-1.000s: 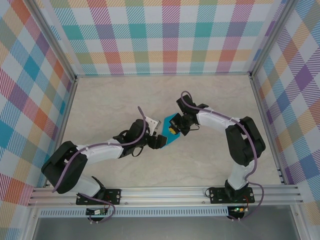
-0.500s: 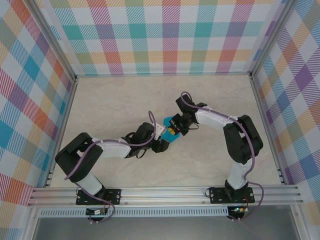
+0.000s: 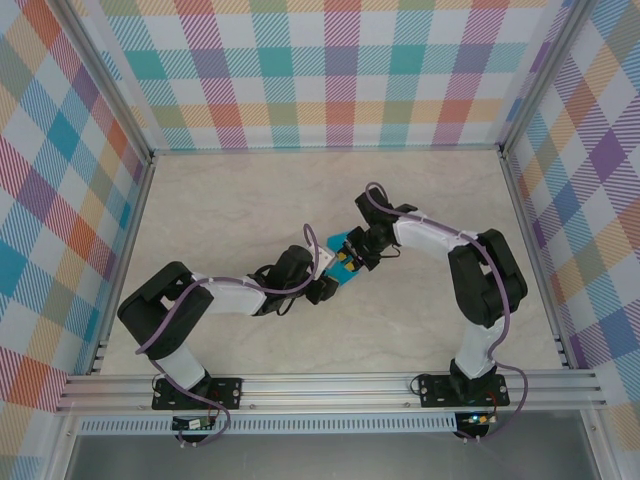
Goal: Fold a paper plane with a square sheet of paper (pick it up from the middle)
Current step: Fourth fold the wing at the center of the table.
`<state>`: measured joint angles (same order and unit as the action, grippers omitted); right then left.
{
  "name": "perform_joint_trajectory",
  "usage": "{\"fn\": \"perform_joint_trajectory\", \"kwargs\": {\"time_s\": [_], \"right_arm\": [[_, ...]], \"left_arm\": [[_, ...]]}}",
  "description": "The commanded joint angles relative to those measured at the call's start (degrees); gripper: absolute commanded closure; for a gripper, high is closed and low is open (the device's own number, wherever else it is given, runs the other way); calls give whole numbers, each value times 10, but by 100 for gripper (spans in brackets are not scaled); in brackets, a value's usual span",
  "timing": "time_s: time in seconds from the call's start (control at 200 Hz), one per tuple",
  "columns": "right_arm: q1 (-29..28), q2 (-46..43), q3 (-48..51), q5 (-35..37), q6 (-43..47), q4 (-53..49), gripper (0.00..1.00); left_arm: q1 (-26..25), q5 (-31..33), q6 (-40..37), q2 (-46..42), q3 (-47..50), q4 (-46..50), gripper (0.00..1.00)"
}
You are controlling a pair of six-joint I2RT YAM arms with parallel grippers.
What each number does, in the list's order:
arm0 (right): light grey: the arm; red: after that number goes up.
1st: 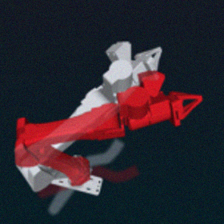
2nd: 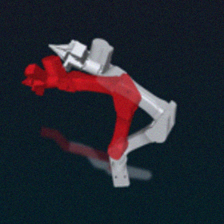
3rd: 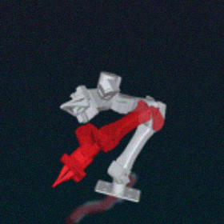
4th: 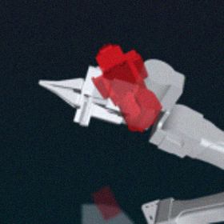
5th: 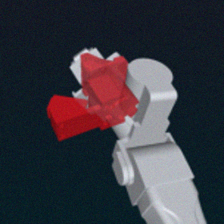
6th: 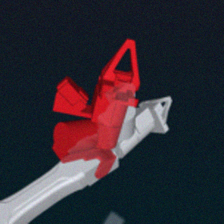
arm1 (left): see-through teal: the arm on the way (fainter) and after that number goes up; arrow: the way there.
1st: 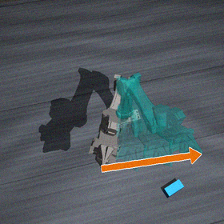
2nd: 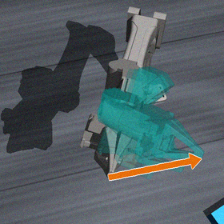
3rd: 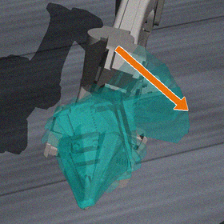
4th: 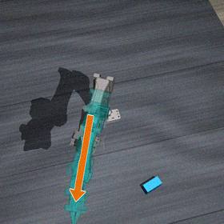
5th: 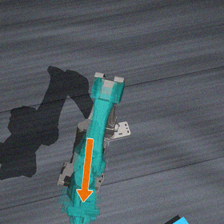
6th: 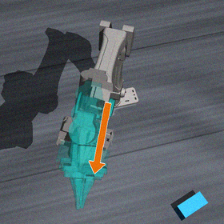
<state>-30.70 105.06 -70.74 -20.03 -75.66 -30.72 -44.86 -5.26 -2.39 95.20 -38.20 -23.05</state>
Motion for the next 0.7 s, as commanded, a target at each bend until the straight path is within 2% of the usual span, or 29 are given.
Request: {"fn": "perform_joint_trajectory", "kwargs": {"time_s": [0.0,0.465,0.56,0.695], "right_arm": [[4,17,-16,-15,9,-16,86],[5,15,-20,-38,3,-9,88],[8,14,-19,-42,4,-10,86],[15,5,-15,-40,13,-16,76]], "left_arm": [[-7,-9,-16,1,1,-21,51],[-30,35,-31,23,-10,-30,48],[-30,55,-33,26,-8,-36,53],[-30,75,-35,21,1,-42,63]]}}
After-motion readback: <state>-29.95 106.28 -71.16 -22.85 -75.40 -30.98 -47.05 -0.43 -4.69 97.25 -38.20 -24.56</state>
